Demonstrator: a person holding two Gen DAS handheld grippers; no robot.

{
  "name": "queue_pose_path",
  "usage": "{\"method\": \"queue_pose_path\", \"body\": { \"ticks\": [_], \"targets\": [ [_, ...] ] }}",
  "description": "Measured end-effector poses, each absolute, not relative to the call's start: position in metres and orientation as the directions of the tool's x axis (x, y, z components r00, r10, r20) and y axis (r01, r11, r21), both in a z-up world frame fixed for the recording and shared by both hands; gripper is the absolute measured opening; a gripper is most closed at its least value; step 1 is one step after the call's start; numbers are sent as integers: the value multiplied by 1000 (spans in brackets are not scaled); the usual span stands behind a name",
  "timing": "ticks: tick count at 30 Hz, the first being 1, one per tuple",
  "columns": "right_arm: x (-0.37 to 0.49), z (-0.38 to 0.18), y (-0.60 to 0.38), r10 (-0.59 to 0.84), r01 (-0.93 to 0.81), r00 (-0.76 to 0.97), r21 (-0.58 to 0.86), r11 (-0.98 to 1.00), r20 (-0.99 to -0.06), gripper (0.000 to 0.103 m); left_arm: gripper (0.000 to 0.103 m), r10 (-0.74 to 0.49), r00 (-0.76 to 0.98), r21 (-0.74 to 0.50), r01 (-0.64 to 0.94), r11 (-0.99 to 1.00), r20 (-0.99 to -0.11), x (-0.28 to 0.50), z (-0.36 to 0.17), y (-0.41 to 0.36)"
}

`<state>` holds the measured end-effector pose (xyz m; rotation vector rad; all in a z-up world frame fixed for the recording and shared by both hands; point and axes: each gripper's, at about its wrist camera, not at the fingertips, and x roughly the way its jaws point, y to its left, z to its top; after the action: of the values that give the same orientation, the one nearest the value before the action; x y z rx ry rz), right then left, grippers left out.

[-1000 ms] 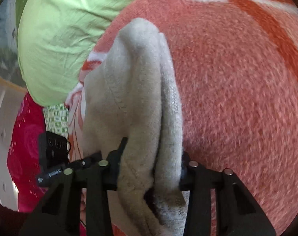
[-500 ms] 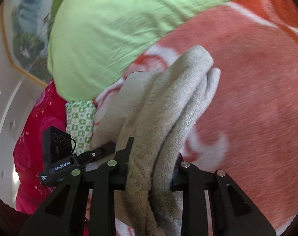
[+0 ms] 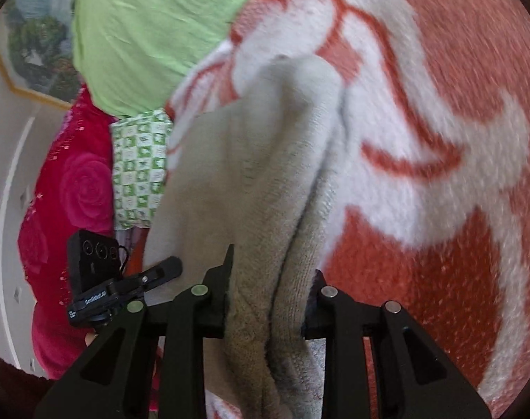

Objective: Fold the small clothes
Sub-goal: 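Lower the folded sweater onto the blanket and open both grippers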

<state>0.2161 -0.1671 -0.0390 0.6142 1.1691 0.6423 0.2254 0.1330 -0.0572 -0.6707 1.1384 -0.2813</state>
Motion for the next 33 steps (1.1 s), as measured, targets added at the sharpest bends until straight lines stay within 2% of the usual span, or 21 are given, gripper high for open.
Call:
{"method": "queue_pose_path", "body": {
  "ticks": [7, 9, 10, 16, 22, 27, 33],
  "targets": [
    [214, -53, -175, 708, -100, 275, 714, 693, -650, 31, 61, -489, 398, -567, -102, 817, -776, 224, -62, 128],
    [214, -50, -174, 699, -100, 278, 704, 703, -659, 36, 63, -496, 383, -574, -122, 809, -780, 223, -63, 130],
    [213, -47, -172, 688, -97, 279, 693, 714, -670, 42, 63, -499, 380, -578, -125, 807, -779, 220, -62, 132],
    [192, -17, -174, 584, -139, 323, 573, 808, -745, 52, 64, -440, 386, -509, -96, 855, -811, 201, -44, 136],
    [150, 5, -177, 506, -186, 388, 472, 862, -770, 53, 66, -390, 398, -466, -111, 878, -830, 178, -34, 142],
    [131, -14, -167, 276, -175, 399, 223, 959, -874, 53, 73, -280, 409, -339, -77, 938, -868, 162, -34, 132],
    [137, -40, -174, 244, -123, 413, 212, 970, -877, 58, 77, -160, 384, -181, -20, 983, -909, 161, -55, 110]
  ]
}}
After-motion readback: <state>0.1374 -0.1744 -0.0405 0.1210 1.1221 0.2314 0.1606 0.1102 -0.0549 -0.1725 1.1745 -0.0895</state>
